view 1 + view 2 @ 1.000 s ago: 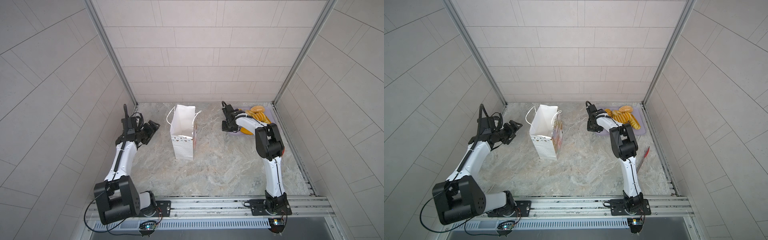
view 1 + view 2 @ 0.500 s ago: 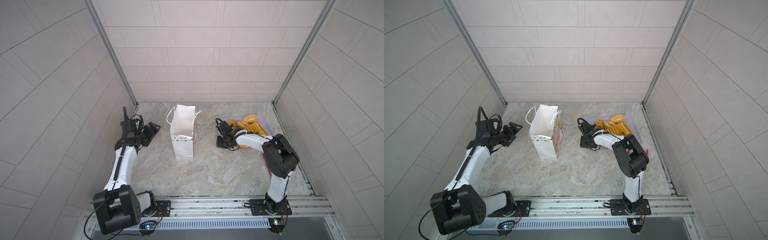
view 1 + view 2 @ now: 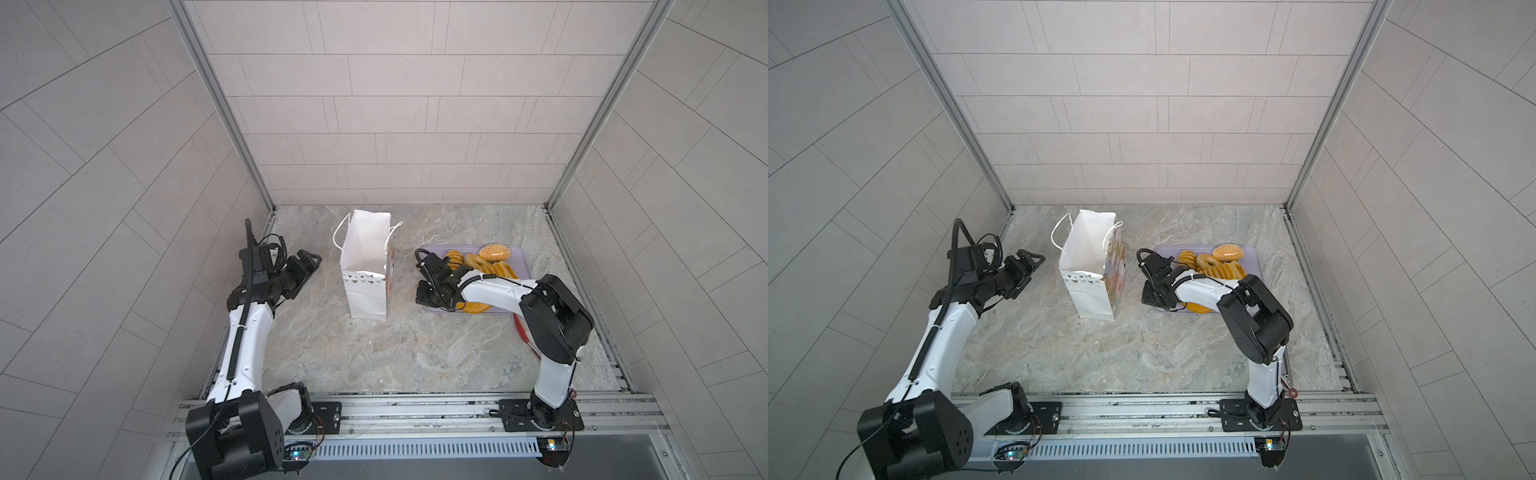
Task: Place the fake bread into the paper bag
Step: 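Grip the tray rim with the right gripper and drag it toward the bag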
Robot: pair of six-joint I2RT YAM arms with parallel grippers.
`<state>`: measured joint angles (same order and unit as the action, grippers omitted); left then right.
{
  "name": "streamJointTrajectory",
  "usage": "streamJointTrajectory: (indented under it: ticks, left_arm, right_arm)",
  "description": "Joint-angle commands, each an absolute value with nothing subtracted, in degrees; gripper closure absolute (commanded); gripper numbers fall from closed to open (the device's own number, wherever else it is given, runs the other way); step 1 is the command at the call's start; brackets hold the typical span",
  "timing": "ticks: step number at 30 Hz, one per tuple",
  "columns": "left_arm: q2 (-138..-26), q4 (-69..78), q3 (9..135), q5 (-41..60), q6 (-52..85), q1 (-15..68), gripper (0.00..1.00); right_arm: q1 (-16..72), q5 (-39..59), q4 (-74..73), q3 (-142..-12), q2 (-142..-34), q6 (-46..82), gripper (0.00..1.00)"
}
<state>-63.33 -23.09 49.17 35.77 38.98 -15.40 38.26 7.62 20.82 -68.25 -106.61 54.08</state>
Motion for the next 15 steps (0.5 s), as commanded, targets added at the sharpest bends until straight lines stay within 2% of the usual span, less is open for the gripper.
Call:
streamJointTrajectory:
  ticks: [1,10,15]
  left_arm:
    - [-62.3,-23.1,48.6,35.4,38.3,-16.1,0.12]
    - [-63.3,-23.0,49.0,35.6,38.2,-16.4,0.12]
    - [-63.4,-23.2,49.4,35.5,38.1,-16.5,0.1]
  right_arm:
    - [38.6,9.0,19.8,-70.7,-108.0,57.5,1.0]
    - [38.6,10.8,22.8,-77.5,-112.0,52.4,0.91]
    - [38.6,9.2,24.6,-78.8,-109.4,48.5,0.61]
